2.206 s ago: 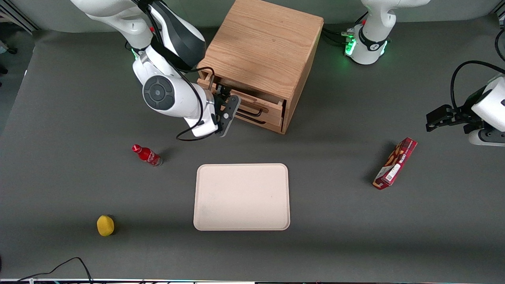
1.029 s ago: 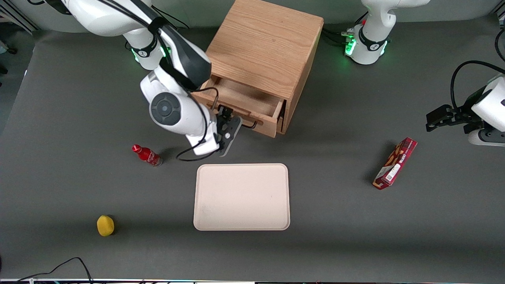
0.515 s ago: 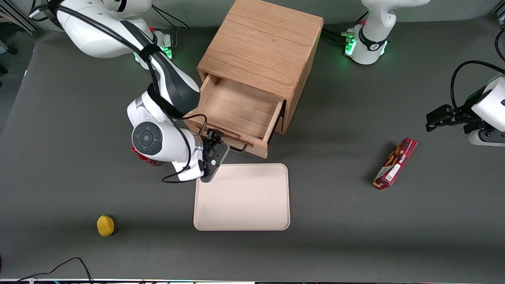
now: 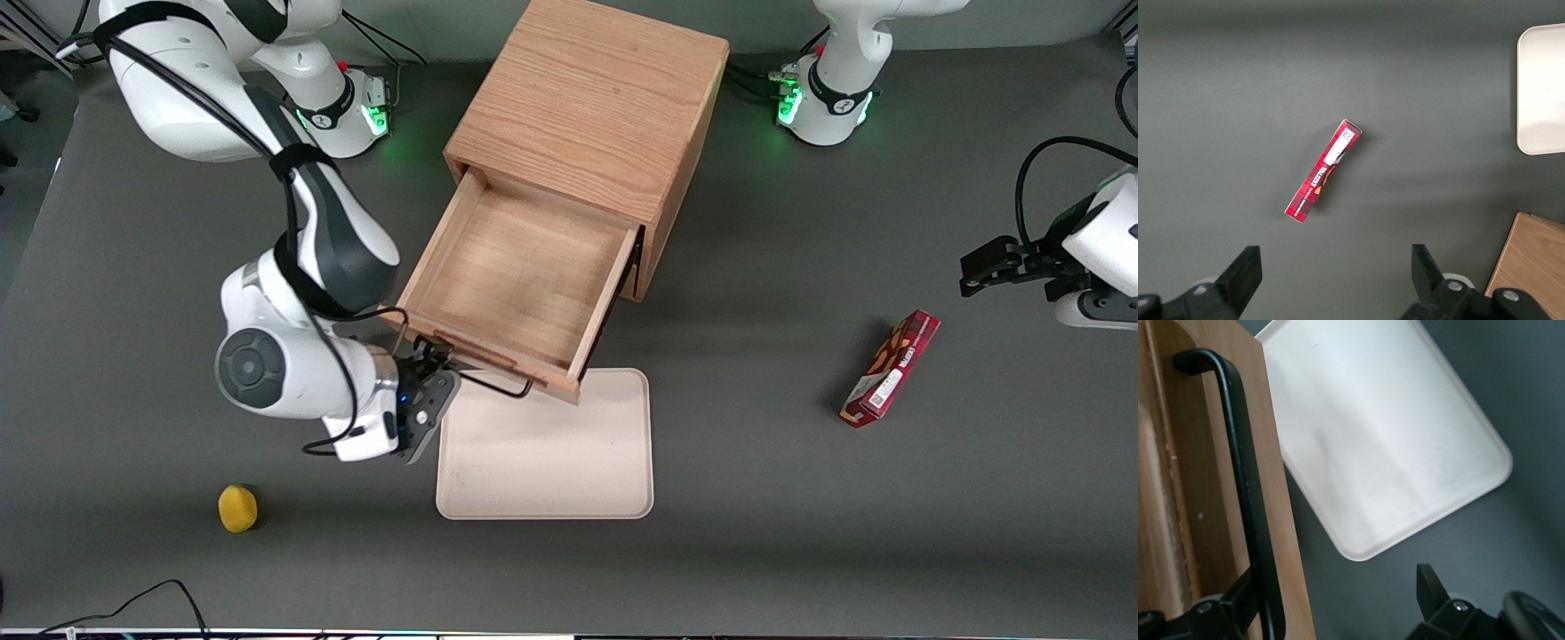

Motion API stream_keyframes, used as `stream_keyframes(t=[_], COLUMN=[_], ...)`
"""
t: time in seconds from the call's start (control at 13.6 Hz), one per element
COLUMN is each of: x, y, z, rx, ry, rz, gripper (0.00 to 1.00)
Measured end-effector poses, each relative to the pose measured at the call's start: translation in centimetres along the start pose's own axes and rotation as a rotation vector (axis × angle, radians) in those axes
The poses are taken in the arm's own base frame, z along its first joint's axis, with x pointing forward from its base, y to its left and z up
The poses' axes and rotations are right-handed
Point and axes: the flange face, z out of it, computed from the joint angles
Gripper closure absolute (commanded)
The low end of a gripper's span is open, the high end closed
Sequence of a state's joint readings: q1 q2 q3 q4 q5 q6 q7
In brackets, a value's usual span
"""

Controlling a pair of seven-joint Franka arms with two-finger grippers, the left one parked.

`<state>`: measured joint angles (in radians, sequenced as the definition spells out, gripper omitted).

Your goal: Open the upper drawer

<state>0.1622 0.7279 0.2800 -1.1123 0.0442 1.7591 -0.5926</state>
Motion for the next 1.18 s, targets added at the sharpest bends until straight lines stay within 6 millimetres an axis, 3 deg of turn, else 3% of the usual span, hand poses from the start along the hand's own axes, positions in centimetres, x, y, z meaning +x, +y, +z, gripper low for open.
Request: stream_keyframes(t=[0.15, 0.37, 0.59, 0.81, 1.03, 1.18], x=[-0.2, -0.7, -2.3, -6.0, -9.5, -13.0], y=[0.6, -0.3, -4.4, -9.4, -12.5, -12.0], z=[-2.0, -8.1, -17.8, -25.8, -29.8, -30.0], rx=[-0.002, -0.016, -0.086, -0.116, -0.134, -0.149], ry=[0.008, 0.024, 0.081, 0.086, 0.070, 0.011], rz=[-0.004, -0.014, -0.023, 0.192, 0.500, 0.705], gripper=[0.00, 0.00, 0.00, 0.00, 0.00, 0.00])
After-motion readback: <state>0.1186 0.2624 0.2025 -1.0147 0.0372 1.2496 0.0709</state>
